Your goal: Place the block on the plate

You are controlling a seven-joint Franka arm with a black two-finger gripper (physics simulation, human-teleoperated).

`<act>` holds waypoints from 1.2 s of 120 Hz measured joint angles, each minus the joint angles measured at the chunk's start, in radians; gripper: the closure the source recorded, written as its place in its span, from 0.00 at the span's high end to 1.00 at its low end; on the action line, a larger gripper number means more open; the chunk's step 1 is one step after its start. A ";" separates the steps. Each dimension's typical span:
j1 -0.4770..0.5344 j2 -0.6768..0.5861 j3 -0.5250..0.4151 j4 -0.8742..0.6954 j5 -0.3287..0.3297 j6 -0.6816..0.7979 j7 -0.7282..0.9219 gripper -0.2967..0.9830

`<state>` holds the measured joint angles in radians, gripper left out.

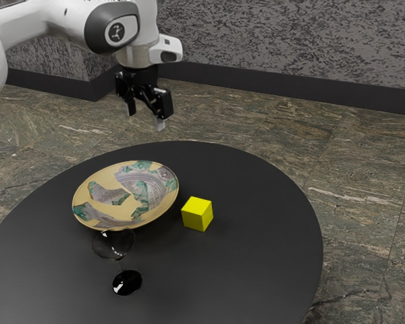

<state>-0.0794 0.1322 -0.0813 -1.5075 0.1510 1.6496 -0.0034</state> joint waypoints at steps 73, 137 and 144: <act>-0.095 0.381 0.131 0.117 -0.203 0.139 -0.138 0.77; -0.119 0.391 0.103 -0.075 -0.234 0.309 -0.261 0.71; -0.118 0.404 0.106 -0.075 -0.229 0.336 -0.247 0.71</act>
<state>-0.1974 0.5359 0.0250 -1.5822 -0.0779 1.9858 -0.2503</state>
